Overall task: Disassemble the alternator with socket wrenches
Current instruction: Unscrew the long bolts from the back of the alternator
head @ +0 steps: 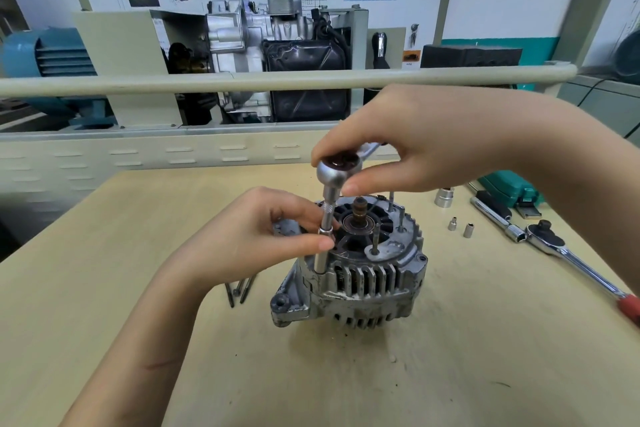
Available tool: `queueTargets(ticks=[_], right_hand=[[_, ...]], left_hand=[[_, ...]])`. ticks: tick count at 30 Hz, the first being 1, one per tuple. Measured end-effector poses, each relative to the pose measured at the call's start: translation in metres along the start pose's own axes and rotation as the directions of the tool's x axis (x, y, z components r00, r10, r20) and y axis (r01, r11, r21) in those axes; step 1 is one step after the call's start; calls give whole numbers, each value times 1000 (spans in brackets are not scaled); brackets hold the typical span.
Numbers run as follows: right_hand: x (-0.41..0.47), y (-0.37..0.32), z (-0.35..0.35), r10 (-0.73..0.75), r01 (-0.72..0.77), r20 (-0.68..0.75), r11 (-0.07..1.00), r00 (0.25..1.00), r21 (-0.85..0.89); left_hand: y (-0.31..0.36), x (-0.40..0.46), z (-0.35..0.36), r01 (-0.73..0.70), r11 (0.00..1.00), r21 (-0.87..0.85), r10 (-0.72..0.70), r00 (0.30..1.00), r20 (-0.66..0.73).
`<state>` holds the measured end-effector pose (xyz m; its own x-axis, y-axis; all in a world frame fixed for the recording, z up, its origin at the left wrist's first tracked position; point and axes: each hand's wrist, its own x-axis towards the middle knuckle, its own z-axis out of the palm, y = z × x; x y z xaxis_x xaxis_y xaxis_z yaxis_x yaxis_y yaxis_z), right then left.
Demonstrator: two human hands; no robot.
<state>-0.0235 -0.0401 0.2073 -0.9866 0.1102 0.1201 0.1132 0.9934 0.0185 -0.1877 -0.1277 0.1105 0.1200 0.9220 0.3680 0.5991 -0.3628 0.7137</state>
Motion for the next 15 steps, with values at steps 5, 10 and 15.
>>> queueTargets(ticks=[5, 10, 15], right_hand=[[3, -6, -1, -4, 4, -5, 999, 1000, -35], [4, -12, 2, 22, -27, -37, 992, 999, -126], [5, -7, 1, -2, 2, 1, 999, 1000, -47]], left_hand=[[-3, 0, 0, -18, 997, 74, 23, 997, -70], [-3, 1, 1, -28, 995, 96, 34, 998, -59], [-3, 2, 1, 14, 1000, 24, -15, 1000, 26]])
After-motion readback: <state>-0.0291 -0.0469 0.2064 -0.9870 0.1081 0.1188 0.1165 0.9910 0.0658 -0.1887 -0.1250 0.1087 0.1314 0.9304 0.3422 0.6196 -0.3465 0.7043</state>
